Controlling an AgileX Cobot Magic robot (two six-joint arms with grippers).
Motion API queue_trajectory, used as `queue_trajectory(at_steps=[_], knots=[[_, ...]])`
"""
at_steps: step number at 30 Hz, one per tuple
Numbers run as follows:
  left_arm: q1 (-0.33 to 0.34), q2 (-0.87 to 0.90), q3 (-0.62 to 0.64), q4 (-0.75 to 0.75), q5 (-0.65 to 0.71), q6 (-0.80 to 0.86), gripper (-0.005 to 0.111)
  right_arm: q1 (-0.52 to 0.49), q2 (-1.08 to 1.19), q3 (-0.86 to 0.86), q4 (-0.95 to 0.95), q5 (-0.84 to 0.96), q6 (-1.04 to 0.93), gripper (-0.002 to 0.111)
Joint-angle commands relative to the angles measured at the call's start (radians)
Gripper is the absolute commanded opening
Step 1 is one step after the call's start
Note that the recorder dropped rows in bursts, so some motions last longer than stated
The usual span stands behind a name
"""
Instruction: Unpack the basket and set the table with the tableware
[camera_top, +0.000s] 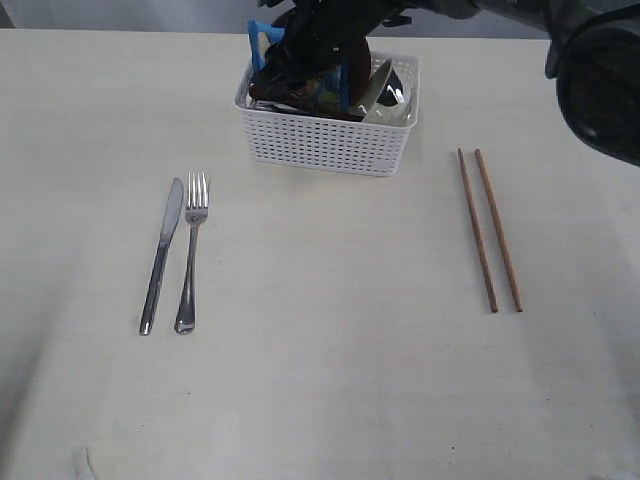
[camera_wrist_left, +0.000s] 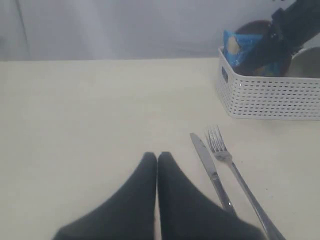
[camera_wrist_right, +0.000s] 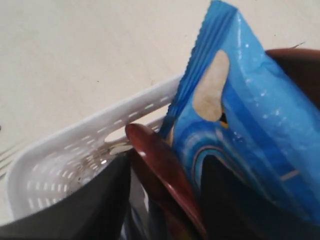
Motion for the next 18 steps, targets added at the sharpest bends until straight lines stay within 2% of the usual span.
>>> queue_trajectory(at_steps=[1,7,9,12,13,18], knots=[[-0.008,-0.003,0.003,0.003,-0.002,-0.001,0.000,0.003,0.011,-0.003,0.012,-0.035,-0.014,0.044],[-0.008,-0.003,0.003,0.003,-0.002,-0.001,0.000,0.003,0.051,-0.003,0.012,-0.031,-0.014,0.042],[-0.008,-0.003,0.003,0.003,-0.002,-0.001,0.000,0.003,0.052,-0.003,0.012,-0.033,-0.014,0.032],[-0.008,-0.003,0.003,0.003,-0.002,-0.001,0.000,0.003,0.043,-0.003,0.012,-0.033,-0.016,0.003],[-0.008,-0.003,0.003,0.003,-0.002,-0.001,0.000,0.003,0.038,-0.003,0.012,-0.033,-0.016,0.000],[-0.008,-0.003,0.003,0.003,-0.002,-0.001,0.000,0.003,-0.029,-0.003,0.012,-0.033,-0.047,-0.001]])
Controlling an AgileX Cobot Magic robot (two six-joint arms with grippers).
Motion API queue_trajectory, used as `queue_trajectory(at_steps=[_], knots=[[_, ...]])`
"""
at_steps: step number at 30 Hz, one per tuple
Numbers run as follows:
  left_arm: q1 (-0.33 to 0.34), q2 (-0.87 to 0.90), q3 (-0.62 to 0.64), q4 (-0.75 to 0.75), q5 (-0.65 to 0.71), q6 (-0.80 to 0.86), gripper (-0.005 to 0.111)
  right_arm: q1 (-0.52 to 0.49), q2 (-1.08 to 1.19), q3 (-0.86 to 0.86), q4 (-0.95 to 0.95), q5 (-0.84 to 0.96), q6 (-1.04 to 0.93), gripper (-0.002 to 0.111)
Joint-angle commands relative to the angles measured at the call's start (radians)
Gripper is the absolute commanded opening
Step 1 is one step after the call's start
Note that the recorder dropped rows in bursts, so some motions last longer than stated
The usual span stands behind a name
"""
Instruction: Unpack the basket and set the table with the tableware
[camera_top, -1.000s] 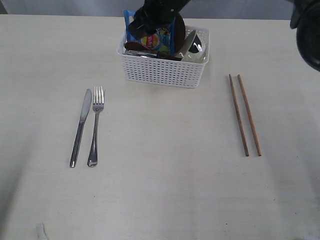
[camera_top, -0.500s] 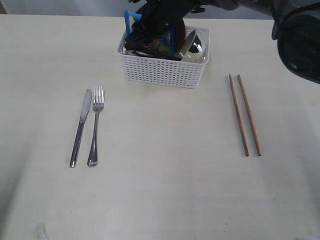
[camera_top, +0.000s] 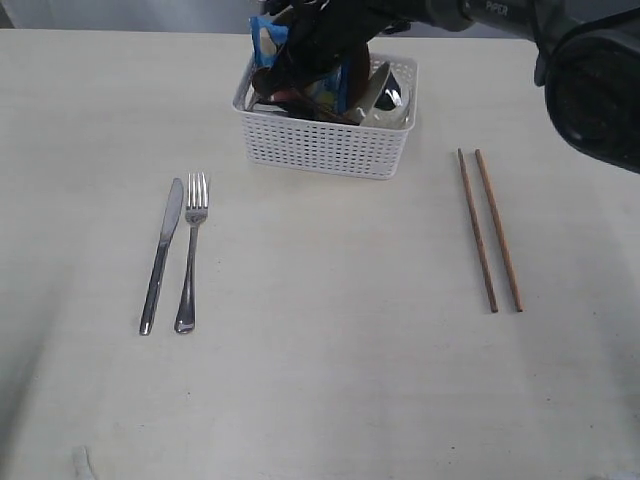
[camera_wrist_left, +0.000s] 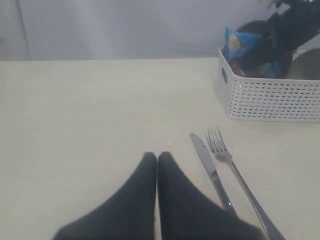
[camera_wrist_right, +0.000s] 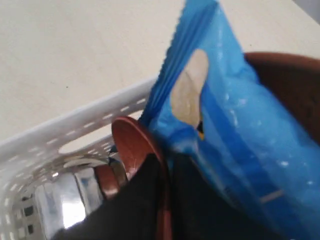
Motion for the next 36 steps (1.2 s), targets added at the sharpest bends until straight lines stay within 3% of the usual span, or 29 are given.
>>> queue_trajectory(at_steps=[1,9,16,22,26,29,32,36], knots=[[-0.008,-0.003,0.003,0.003,-0.002,-0.001,0.000,0.003,-0.077,-0.001,0.020,0.040,-0.006,-0.001],[-0.008,-0.003,0.003,0.003,-0.002,-0.003,0.000,0.003,-0.256,-0.001,-0.012,0.071,0.009,-0.001],[-0.008,-0.003,0.003,0.003,-0.002,-0.003,0.000,-0.022,-0.387,-0.001,-0.452,0.146,0.412,-0.001],[-0.008,-0.003,0.003,0.003,-0.002,-0.003,0.000,-0.192,-0.391,0.001,-0.526,0.368,0.650,-0.001],[-0.008,-0.003,0.003,0.003,-0.002,-0.003,0.000,-0.407,-0.329,0.138,-0.443,0.468,0.787,-0.001],[-0.008,-0.003,0.003,0.003,-0.002,-0.003,0.000,-0.528,-0.309,0.389,-0.320,0.354,0.782,-0.001],[-0.008,-0.003,0.003,0.003,-0.002,-0.001,0.000,-0.567,-0.311,0.577,-0.294,0.207,0.782,-0.001],[-0.008,-0.003,0.003,-0.003,-0.002,-0.001,0.000,-0.558,-0.311,0.680,-0.240,0.089,0.774,0.000]])
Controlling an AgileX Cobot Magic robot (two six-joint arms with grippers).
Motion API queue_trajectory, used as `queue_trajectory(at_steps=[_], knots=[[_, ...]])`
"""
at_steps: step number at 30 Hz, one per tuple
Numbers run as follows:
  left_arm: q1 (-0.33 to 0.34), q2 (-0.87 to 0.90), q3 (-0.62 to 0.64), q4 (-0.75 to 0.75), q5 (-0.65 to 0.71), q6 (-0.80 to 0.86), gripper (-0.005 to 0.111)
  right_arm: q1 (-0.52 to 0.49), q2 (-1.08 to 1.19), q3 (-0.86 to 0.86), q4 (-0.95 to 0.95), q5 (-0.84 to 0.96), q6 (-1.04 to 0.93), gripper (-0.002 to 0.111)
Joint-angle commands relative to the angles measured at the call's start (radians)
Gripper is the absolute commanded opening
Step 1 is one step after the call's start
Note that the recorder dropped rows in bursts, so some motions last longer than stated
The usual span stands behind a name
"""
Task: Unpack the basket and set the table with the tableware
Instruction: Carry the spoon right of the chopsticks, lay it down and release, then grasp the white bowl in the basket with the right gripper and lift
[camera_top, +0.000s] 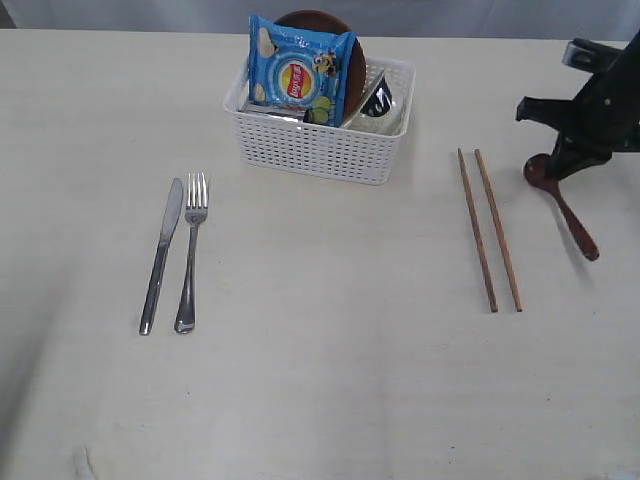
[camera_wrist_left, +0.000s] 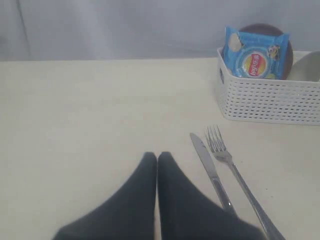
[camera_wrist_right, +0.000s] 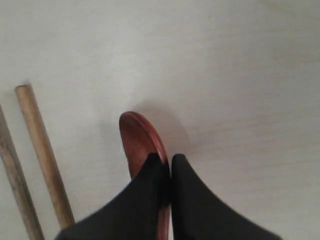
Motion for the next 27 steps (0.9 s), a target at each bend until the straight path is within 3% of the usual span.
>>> queue_trajectory(at_steps=[1,4,10,12,22,27], knots=[[-0.008,-0.003,0.003,-0.003,-0.002,-0.001,0.000,0.006,-0.009,0.063,0.045,-0.093,-0.005,0.000],[-0.008,-0.003,0.003,-0.003,-0.002,-0.001,0.000,0.006,-0.009,0.064,0.045,-0.085,-0.005,0.005],[-0.008,-0.003,0.003,-0.003,-0.002,-0.001,0.000,0.006,-0.011,0.061,0.047,-0.060,-0.017,0.049],[-0.008,-0.003,0.003,-0.003,-0.002,-0.001,0.000,0.006,-0.022,0.061,0.047,-0.057,-0.017,0.056],[-0.008,-0.003,0.003,-0.003,-0.002,-0.001,0.000,0.032,-0.212,-0.052,0.238,0.036,-0.153,0.054],[-0.008,-0.003,0.003,-0.003,-0.002,-0.001,0.000,0.146,-0.271,-0.188,0.317,0.153,-0.210,0.041]])
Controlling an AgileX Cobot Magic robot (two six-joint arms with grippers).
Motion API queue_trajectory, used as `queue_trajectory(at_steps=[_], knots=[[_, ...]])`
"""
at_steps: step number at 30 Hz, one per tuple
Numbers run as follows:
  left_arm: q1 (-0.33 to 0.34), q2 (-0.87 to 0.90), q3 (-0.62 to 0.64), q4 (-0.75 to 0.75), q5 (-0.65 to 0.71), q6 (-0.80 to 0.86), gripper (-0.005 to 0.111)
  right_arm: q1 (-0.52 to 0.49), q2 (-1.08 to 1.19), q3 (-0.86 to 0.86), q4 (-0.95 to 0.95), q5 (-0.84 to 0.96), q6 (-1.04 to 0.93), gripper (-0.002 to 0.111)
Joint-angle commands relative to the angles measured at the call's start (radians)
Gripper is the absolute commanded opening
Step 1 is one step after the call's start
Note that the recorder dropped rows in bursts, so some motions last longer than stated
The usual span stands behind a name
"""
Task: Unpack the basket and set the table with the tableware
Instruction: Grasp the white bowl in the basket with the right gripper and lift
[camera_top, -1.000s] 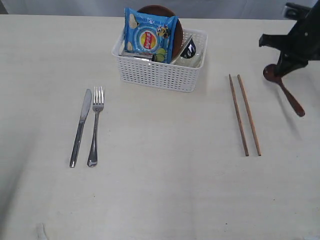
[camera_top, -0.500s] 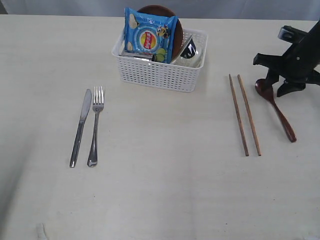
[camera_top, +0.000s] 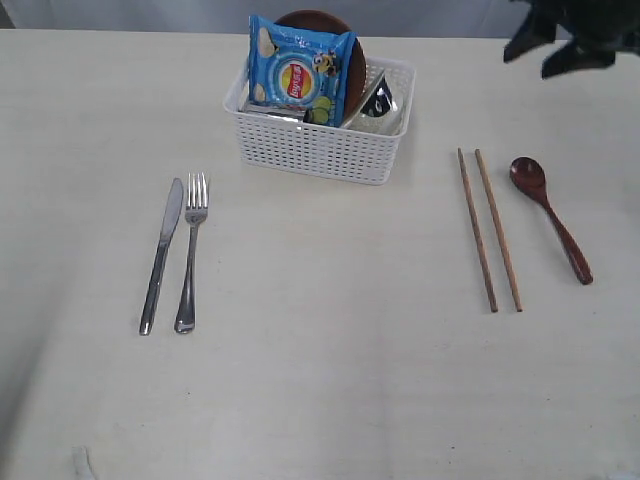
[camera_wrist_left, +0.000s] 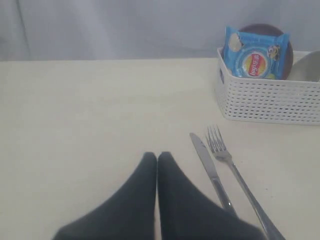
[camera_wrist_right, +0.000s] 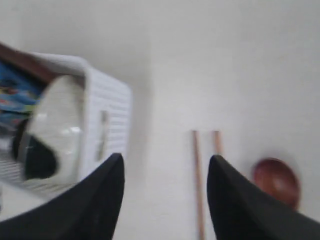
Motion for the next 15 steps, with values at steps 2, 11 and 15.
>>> queue_trajectory(at_steps=[2,11,15], knots=[[-0.008,-0.003,0.003,-0.003,-0.002,-0.001,0.000,0.147,-0.038,-0.137,0.030,0.103,-0.026,0.038],[-0.008,-0.003,0.003,-0.001,-0.002,-0.001,0.000,0.376,0.050,-0.280,-0.268,0.107,0.350,0.049],[-0.008,-0.003,0.003,-0.001,-0.002,-0.001,0.000,0.426,0.125,-0.346,-0.355,0.118,0.462,0.051]])
